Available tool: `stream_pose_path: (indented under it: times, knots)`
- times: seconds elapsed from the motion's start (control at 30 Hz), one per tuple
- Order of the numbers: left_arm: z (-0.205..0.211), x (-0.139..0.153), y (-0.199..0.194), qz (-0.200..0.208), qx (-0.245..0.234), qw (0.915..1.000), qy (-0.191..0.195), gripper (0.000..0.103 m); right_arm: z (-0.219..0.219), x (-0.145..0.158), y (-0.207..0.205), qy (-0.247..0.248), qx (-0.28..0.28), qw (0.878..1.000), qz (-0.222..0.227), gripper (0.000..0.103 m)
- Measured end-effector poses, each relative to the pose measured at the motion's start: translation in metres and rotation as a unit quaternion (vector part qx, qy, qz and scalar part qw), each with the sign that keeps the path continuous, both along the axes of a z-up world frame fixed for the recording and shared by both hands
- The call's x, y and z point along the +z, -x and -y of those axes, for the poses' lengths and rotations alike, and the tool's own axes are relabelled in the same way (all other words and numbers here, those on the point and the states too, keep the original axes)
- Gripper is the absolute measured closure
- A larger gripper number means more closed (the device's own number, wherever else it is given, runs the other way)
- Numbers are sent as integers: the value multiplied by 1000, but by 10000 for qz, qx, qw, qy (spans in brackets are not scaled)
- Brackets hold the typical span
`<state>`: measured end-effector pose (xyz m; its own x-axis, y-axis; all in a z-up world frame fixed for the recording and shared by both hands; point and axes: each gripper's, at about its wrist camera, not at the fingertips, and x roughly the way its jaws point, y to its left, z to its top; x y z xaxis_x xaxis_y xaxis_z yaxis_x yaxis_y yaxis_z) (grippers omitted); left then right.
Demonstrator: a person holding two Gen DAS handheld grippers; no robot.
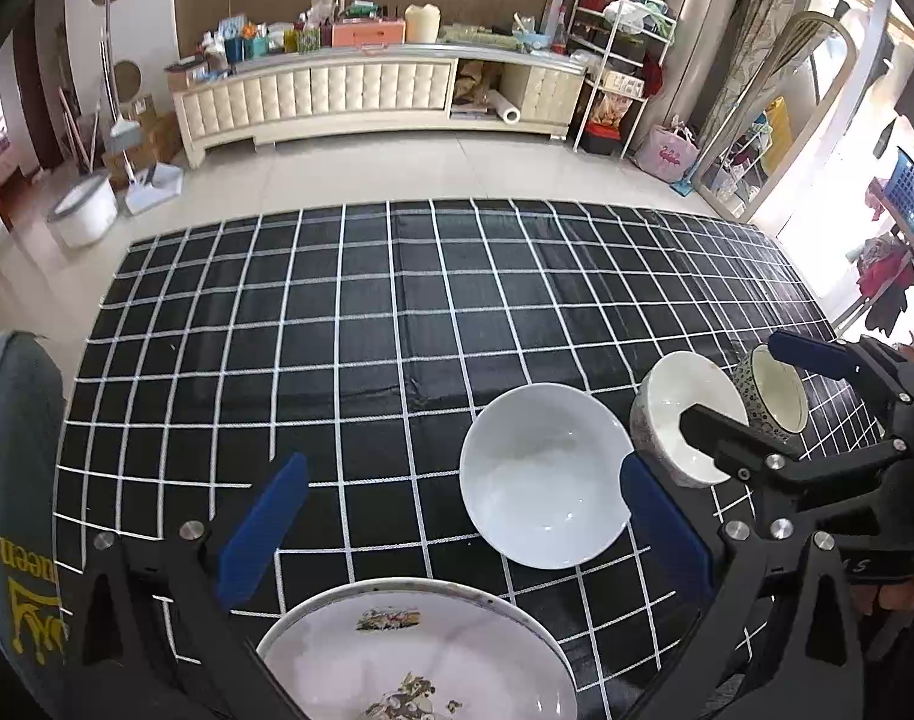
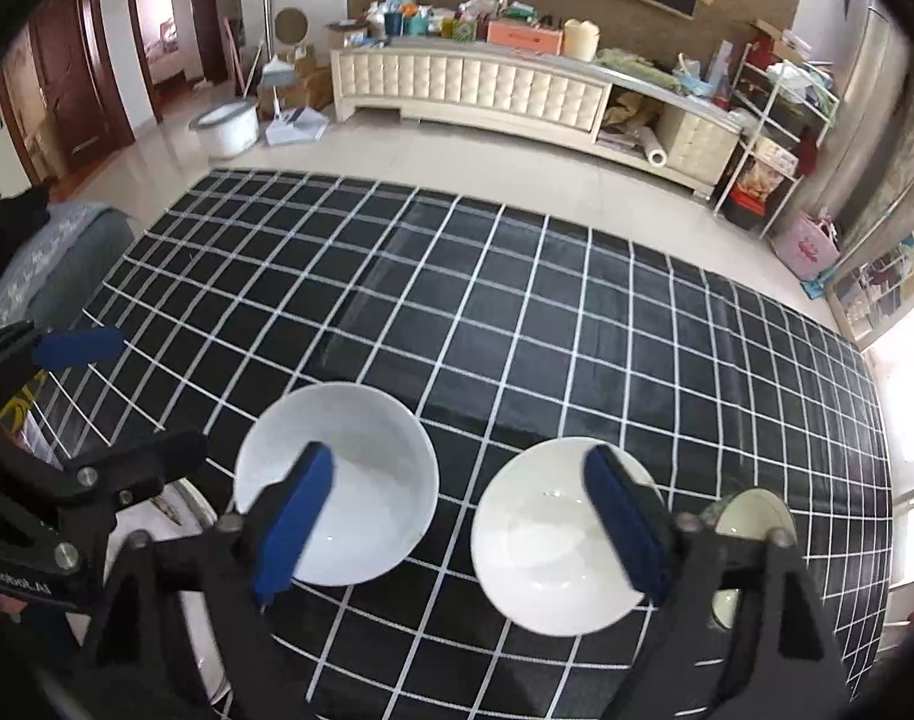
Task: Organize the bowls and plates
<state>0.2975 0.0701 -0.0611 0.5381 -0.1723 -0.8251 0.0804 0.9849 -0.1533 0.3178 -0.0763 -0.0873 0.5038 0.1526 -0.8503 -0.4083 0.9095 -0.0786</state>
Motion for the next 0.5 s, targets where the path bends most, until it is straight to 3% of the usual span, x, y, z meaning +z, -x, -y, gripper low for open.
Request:
stream_pose_path:
  times: [0.17, 0.23, 0.37, 0.5]
  knots:
    - [-2, -24, -10, -283, 44, 9996, 27, 0, -1, -23, -13, -29, 98, 9992, -387, 43]
    - [-1, -30, -13, -351, 35, 9994, -5, 10, -3, -29, -15, -26, 153, 9988, -469, 45]
    - [-3, -47, -20, -602, 25, 9981, 114, 16, -6, -40, -17, -5, 212, 9981, -575, 47]
    - [-1, -60, -24, -755, -34, 9971, 82, 36, -8, -47, -20, -39, 235, 9973, -694, 53]
